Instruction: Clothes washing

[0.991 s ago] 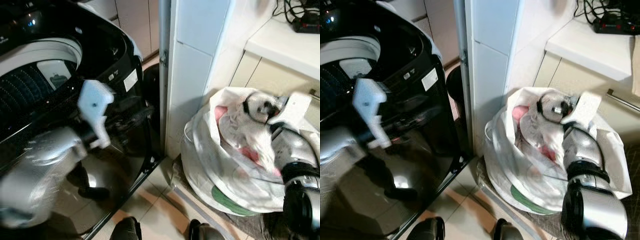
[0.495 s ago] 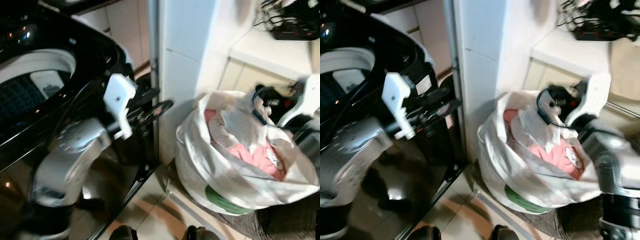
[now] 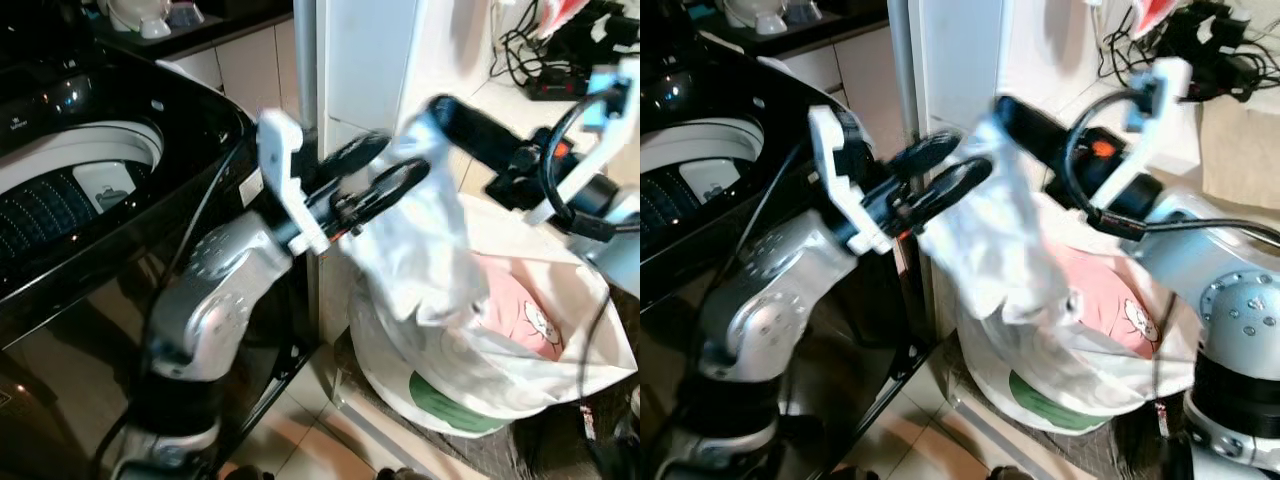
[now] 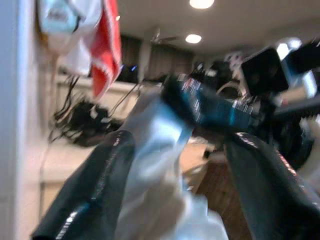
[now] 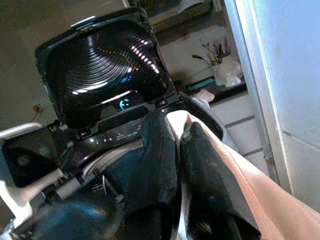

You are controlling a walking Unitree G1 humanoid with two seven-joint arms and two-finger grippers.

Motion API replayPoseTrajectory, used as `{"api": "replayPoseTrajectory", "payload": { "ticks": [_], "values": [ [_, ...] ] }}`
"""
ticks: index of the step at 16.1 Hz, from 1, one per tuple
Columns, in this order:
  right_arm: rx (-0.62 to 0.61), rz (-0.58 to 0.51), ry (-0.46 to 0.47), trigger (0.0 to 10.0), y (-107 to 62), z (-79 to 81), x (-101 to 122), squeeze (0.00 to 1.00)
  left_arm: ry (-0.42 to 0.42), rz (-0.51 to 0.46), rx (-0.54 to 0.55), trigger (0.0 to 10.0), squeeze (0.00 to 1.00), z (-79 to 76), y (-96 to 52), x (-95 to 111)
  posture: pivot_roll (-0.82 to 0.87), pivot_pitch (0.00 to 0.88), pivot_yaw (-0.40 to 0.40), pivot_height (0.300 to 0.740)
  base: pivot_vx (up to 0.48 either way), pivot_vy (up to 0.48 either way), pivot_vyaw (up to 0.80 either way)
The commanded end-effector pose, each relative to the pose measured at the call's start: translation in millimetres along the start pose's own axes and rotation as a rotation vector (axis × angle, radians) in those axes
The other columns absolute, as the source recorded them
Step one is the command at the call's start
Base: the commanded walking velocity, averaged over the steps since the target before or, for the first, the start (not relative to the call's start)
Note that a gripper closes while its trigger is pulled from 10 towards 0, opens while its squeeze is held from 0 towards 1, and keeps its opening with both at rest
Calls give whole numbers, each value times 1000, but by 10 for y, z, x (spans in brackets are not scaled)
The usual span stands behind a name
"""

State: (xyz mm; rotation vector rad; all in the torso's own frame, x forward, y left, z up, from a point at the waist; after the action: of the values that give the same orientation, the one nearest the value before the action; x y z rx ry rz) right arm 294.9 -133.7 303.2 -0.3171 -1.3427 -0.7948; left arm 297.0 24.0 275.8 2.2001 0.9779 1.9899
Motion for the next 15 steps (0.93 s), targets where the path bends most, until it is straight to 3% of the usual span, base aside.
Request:
{"api": "replayPoseTrajectory", "payload": {
  "ticks": [1, 3, 4, 5, 6, 11, 14, 15],
  "values": [
    [54, 0, 5, 0, 39, 133, 33, 0, -21, -32, -8, 10000, 1000, 2, 23, 38, -90, 12, 22, 740, 0, 0, 0],
    [94, 14, 38, 0, 72, 224, 5, 0, 14, 11, -7, 10000, 1000, 2, 72, -58, -88, 19, 14, 740, 0, 0, 0],
    [108, 19, 59, 0, 89, 265, 3, 0, 102, 103, 1, 10000, 922, 36, 73, -217, -89, 20, 14, 740, 0, 0, 0],
    [108, 19, 70, 0, 95, 271, 10, 0, 130, 142, 8, 10000, 165, 59, 47, -287, -88, 21, 15, 740, 0, 0, 0],
    [109, 12, 80, 0, 100, 273, 22, 0, 131, 159, 10, 10000, 0, 68, 22, -320, -86, 22, 15, 740, 0, 0, 0],
    [112, -2, 115, 0, 108, 290, 61, 0, 108, 214, 19, 10000, 0, 109, -59, -468, -81, 24, 12, 740, 0, 0, 0],
    [112, -5, 121, 0, 108, 294, 84, 0, 68, 179, 70, 10000, 0, 189, -64, -432, -81, 23, 11, 740, 0, 0, 0],
    [115, -2, 123, 0, 108, 303, 83, 0, 56, 159, 64, 0, 0, 187, -59, -392, -80, 23, 10, 740, 0, 0, 0]
  ]
}}
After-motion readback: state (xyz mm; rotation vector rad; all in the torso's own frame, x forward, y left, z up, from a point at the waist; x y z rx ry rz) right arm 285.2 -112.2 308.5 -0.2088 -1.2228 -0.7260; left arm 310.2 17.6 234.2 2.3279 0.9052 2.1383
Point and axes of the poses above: a point about 5 cm out from each wrist's last joint towards the gripper, its own y axis pointing out of the wrist towards the gripper, its own x axis along the axis of the wrist's last joint, z = x × y, the point moved 4 cm from there along y, pointing out of the wrist towards the gripper, and after that the axes turned 7 degrees about -y, right-handed, at the moved point
